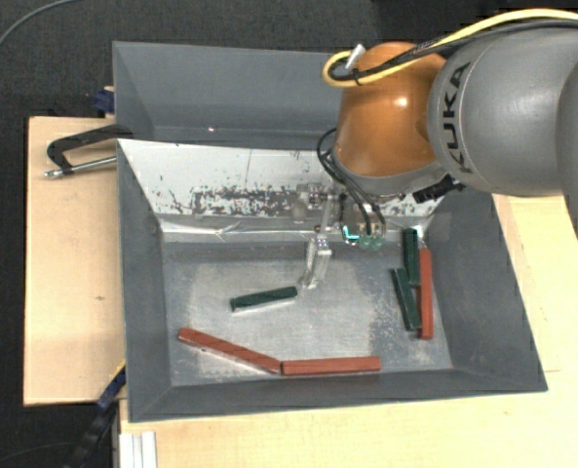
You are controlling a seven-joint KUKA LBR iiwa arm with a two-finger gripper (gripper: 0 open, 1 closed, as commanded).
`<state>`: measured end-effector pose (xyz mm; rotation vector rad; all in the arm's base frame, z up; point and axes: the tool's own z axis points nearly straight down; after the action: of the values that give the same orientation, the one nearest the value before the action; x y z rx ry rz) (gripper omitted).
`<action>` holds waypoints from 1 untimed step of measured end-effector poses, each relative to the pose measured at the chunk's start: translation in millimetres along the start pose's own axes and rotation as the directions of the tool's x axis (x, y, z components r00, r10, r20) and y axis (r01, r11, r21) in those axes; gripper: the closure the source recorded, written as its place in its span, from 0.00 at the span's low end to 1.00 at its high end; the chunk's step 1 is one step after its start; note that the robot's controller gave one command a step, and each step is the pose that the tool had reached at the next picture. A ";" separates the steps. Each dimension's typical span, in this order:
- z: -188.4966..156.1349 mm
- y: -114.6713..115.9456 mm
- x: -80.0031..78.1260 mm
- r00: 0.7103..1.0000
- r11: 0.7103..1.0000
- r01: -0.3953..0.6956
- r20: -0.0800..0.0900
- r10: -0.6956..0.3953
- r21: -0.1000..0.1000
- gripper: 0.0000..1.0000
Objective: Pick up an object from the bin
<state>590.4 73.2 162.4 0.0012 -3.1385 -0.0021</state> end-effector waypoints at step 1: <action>96.4 48.9 40.2 0.997 0.997 0.072 -0.007 -0.072 -0.001 0.00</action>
Offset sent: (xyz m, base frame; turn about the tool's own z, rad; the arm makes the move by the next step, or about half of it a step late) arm -0.0373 0.0456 -0.0924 -0.0669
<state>549.9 122.1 66.2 0.1145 -3.1298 -0.0028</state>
